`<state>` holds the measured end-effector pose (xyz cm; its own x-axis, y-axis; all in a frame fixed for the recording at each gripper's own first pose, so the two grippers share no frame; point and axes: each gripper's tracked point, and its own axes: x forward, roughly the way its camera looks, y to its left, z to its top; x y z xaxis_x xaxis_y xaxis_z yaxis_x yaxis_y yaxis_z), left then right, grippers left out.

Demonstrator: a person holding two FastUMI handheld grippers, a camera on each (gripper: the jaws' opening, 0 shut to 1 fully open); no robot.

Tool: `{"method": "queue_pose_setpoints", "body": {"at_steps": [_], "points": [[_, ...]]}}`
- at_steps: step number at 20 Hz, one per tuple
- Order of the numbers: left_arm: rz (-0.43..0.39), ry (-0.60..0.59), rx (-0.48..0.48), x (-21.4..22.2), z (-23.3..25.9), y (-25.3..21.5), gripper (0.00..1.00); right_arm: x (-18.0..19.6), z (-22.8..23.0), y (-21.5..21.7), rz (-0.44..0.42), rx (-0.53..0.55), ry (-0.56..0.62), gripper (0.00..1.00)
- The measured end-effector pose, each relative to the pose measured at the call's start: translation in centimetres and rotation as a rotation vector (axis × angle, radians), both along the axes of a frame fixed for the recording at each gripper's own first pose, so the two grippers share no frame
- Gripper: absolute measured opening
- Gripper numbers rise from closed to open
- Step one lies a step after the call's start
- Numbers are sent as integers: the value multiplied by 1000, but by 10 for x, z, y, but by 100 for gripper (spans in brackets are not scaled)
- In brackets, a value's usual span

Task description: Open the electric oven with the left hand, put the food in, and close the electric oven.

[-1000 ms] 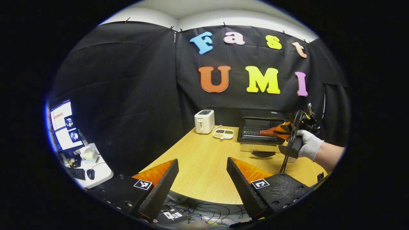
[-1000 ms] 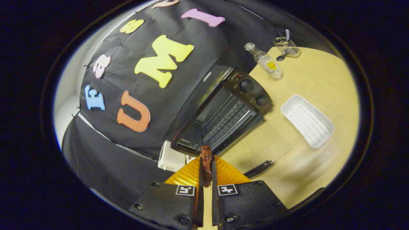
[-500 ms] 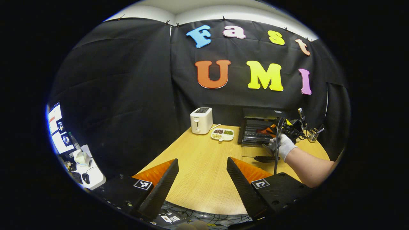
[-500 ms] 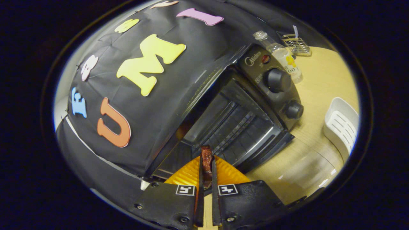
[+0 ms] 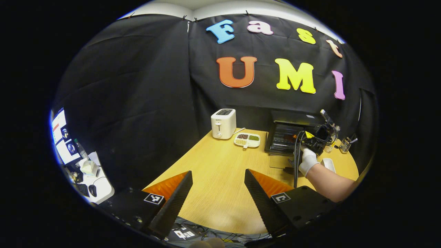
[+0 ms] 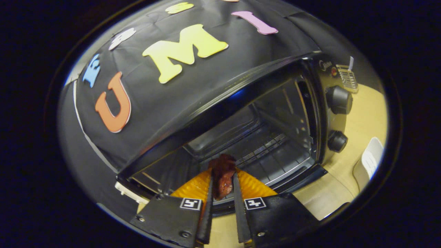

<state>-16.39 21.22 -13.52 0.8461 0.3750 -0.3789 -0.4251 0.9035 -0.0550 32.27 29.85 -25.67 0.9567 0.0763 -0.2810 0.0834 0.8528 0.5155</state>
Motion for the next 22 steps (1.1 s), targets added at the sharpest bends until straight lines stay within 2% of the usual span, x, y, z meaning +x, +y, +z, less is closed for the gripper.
{"method": "queue_pose_setpoints", "body": {"at_steps": [1, 2, 3, 4, 6, 8, 11, 16, 22], "points": [[0, -3, 2, -2, 0, -1, 97, -2, -3, 3, 4, -18, 2, 39], [-1, -7, 4, -5, 1, -2, 96, -6, -4, 4, 8, -36, 7, 56], [0, -10, 6, -8, 2, -2, 96, -11, -4, 2, 10, -58, 14, 63], [0, -13, 5, -12, 2, -4, 97, -13, -3, -1, 10, -82, 15, 77], [-2, -19, 3, -21, 3, -9, 97, -18, 5, -9, 2, -195, 2, 83], [-5, -24, 6, -30, 6, -13, 97, -27, 11, -12, 25, -280, 0, 100], [-7, -54, 14, -42, 16, -22, 96, -50, 31, -20, 49, -319, -40, 100], [-9, -95, 33, -70, 28, -44, 97, -113, 65, -33, 102, -317, -61, 100], [-56, -136, 68, -111, 37, -84, 97, -225, 145, -74, 195, -419, -157, 100]]}}
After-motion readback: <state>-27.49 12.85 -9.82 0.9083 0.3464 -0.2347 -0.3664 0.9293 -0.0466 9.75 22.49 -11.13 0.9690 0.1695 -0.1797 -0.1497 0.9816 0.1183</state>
